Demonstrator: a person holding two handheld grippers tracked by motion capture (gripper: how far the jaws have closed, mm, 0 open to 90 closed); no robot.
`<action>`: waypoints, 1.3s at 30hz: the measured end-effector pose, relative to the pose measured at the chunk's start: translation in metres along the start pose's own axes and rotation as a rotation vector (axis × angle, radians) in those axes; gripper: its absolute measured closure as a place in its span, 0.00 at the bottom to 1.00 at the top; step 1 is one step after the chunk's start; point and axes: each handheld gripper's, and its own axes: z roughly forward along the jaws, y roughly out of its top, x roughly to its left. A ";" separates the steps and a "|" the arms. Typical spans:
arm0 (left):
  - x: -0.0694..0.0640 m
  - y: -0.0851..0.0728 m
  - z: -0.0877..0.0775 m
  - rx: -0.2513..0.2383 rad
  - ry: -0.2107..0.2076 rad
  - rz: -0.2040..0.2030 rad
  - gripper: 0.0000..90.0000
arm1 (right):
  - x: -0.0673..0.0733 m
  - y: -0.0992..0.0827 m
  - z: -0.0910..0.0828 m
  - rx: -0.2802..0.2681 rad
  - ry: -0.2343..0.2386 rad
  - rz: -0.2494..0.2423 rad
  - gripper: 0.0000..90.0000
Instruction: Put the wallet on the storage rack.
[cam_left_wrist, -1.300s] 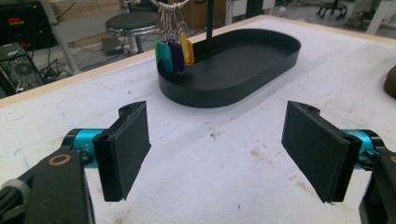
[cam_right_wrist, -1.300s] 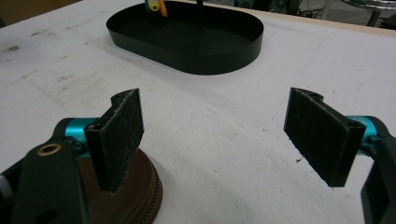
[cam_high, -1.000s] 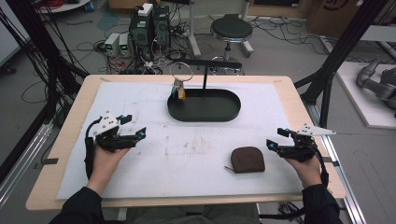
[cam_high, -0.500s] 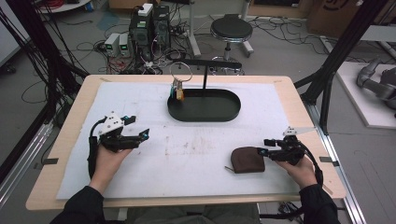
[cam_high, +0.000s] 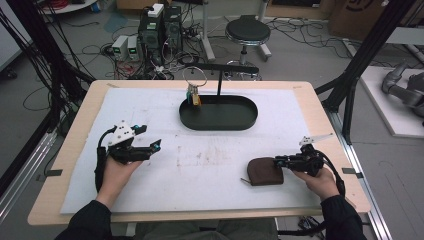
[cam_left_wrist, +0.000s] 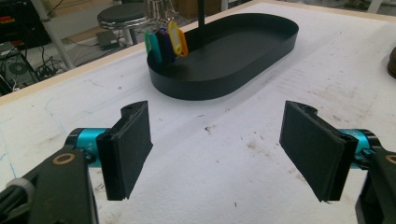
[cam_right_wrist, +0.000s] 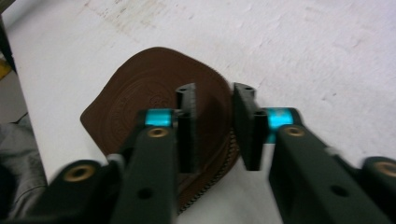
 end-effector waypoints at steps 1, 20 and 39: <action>-0.001 0.000 0.000 0.000 -0.001 0.001 0.28 | 0.000 0.000 -0.001 -0.005 -0.003 -0.004 0.90; -0.009 0.005 0.007 -0.011 -0.027 0.012 0.28 | 0.036 0.025 -0.009 -0.280 -0.093 -0.216 0.98; -0.063 0.034 0.061 -0.028 -0.334 0.049 0.28 | 0.065 0.044 0.005 -0.347 -0.057 -0.338 0.98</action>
